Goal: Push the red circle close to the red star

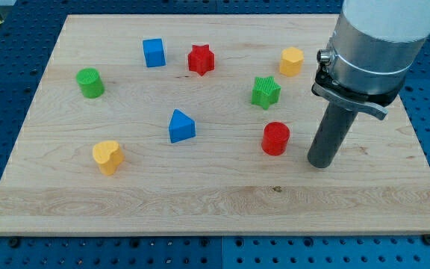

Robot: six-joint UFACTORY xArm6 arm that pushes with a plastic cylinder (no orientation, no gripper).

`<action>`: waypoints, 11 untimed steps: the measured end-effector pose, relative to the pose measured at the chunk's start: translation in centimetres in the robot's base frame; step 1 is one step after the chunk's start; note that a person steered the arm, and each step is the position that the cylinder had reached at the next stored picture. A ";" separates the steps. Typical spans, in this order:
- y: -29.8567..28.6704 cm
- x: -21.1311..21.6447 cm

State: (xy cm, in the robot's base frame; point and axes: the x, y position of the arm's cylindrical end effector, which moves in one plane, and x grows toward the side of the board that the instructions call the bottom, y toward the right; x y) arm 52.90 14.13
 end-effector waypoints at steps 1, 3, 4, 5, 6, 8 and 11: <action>-0.7 -0.1; -3.1 -1.4; -4.0 -2.5; -4.6 -2.5; -6.2 -2.6; -11.7 -4.2; -13.4 -9.3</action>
